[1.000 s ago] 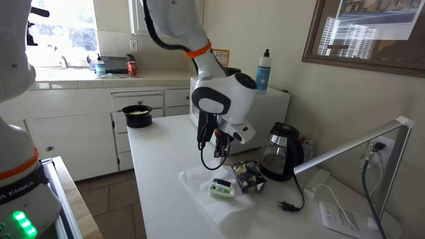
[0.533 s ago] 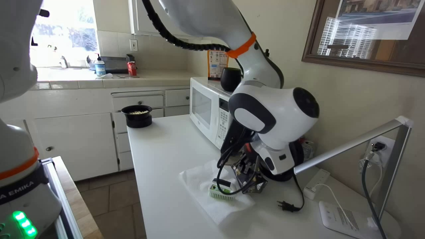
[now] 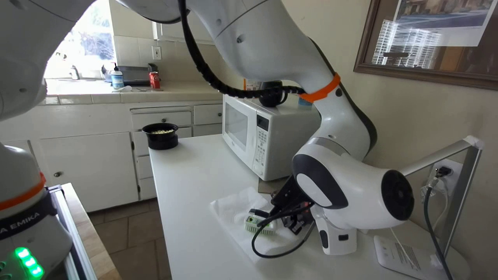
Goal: Put the white object in the black packet
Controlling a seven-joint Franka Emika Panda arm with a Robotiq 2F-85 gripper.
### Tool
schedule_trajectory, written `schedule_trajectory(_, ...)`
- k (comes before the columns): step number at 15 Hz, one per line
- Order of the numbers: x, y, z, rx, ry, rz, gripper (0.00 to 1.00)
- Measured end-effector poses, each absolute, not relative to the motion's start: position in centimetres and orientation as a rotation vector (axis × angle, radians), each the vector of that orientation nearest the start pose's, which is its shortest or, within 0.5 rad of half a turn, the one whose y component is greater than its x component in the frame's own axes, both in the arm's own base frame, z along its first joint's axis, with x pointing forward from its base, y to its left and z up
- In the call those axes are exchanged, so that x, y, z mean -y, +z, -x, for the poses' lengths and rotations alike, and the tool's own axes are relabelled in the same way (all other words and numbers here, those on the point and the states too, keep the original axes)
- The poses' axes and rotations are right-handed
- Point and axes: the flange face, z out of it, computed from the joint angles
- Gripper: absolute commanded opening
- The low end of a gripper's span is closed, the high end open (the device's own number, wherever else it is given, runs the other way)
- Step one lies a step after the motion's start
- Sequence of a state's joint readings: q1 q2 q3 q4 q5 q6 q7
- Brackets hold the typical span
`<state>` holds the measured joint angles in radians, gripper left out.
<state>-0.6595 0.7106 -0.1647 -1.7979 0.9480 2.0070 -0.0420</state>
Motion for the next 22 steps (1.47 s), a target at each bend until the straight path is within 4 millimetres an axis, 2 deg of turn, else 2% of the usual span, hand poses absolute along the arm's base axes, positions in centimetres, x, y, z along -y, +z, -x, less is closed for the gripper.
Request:
schedule_trajectory(3, 41.3, 13.4, -45.4, -1.549, 0.163, 1.819, 0.11)
schedule_trajectory(4, 41.3, 13.5, -45.5, -1.551, 0.163, 1.817, 0.03)
schedule_trajectory(8, 41.5, 13.2, -45.8, -1.572, 0.162, 1.791, 0.03)
schedule_trajectory(16, 42.5, 9.5, -47.8, -1.679, 0.193, 1.655, 0.03)
schedule_trajectory(22, 42.9, 7.5, -49.3, -1.719, 0.237, 1.537, 0.03)
